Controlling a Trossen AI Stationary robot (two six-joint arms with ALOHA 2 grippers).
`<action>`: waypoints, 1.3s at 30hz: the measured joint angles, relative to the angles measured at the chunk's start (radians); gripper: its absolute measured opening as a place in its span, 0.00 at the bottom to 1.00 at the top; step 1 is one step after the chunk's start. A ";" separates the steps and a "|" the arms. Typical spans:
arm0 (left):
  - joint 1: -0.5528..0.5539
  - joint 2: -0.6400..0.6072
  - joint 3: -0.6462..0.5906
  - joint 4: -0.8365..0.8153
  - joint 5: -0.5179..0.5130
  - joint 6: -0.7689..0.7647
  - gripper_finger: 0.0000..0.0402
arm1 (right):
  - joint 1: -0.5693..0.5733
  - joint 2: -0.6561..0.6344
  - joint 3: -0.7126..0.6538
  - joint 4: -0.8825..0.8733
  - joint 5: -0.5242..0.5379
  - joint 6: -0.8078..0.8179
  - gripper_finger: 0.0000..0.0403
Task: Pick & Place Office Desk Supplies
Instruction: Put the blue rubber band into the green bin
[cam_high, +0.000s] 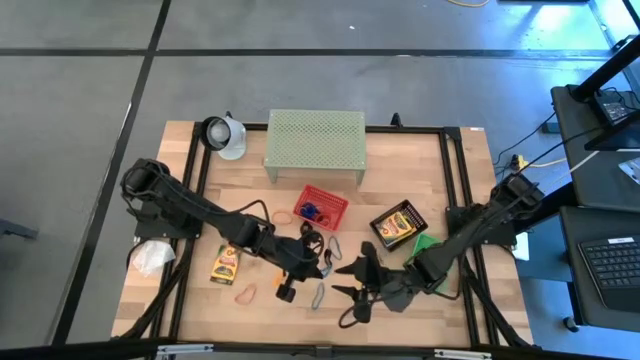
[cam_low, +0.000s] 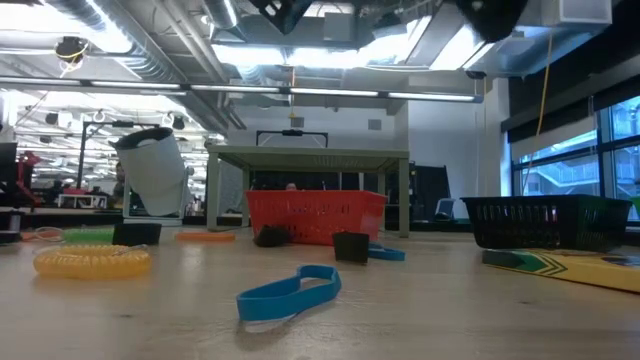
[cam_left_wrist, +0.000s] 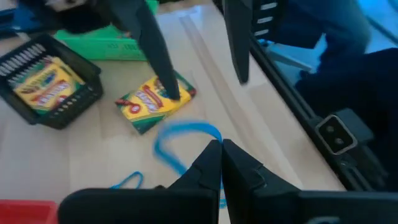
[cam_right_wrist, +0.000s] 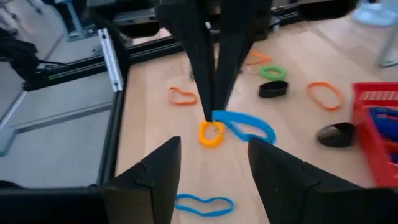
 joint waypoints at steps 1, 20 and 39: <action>0.004 0.000 0.000 -0.004 0.017 -0.003 0.00 | -0.011 0.010 0.000 0.016 -0.017 -0.010 0.48; 0.004 0.000 0.000 -0.009 0.141 -0.018 0.00 | -0.062 0.019 0.000 0.088 -0.149 -0.046 0.53; 0.009 -0.026 0.002 0.051 0.239 -0.062 0.01 | -0.085 0.022 0.000 0.107 -0.161 -0.059 0.50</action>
